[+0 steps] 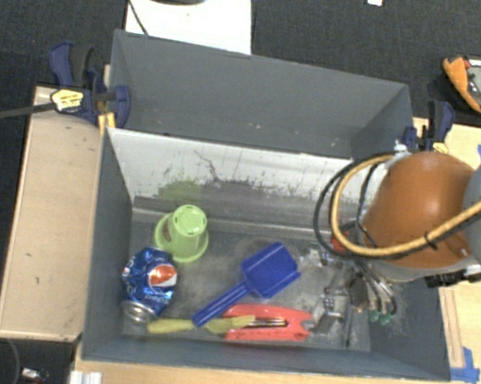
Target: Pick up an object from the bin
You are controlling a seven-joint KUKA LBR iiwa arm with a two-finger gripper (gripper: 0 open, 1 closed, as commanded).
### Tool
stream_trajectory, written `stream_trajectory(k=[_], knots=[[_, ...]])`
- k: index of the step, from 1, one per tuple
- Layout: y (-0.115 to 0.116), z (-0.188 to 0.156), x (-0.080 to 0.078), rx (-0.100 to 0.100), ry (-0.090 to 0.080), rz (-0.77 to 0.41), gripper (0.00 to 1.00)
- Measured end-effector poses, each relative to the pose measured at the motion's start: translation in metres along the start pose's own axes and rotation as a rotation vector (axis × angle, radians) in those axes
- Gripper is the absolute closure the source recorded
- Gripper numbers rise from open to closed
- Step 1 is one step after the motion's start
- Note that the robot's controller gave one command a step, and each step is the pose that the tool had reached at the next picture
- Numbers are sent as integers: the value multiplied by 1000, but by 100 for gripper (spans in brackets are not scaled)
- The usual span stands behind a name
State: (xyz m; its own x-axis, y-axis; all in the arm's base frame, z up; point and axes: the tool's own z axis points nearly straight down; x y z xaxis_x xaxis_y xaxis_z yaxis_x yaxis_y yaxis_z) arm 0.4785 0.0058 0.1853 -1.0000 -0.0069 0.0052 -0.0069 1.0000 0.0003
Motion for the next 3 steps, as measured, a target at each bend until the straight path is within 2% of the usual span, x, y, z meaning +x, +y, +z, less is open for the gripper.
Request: stream_trajectory(k=[1,2,3], knots=[[0,-3,-2,0,-8,0,0],[7,72,-69,1,-16,-101,0],[12,80,-87,-1,-14,137,0]])
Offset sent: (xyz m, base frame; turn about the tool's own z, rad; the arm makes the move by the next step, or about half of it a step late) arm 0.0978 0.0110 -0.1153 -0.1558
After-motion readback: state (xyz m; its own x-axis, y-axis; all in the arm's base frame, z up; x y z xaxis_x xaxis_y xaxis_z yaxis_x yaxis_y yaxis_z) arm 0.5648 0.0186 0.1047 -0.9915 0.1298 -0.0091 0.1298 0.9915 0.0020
